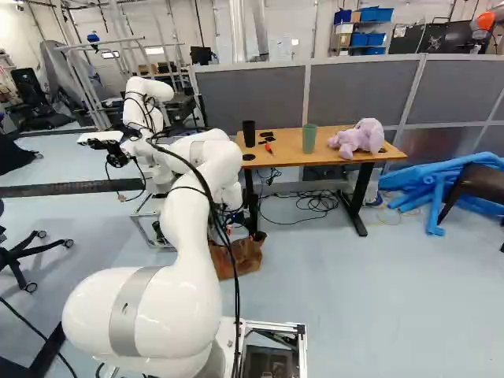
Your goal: Pick up the bag on the ground and place it on the table
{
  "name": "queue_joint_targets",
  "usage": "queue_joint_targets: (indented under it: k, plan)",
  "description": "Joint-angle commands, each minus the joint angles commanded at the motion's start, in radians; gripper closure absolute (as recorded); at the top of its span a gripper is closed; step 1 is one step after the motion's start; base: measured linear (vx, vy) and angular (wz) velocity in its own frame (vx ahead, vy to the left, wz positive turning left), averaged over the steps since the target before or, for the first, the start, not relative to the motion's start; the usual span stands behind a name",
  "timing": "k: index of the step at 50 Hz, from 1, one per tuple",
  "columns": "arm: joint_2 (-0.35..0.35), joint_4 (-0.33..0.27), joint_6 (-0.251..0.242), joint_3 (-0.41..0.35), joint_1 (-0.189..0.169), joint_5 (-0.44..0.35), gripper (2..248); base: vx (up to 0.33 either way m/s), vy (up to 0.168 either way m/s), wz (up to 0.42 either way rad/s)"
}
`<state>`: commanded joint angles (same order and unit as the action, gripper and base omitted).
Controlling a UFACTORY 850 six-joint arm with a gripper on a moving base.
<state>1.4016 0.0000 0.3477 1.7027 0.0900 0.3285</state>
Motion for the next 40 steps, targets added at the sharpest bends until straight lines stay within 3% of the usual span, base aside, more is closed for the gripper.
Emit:
queue_joint_targets:
  k: [40]
  plan:
    - [0.150,0.000,0.420,0.139,0.000,0.000,3,0.000,0.000,0.000]
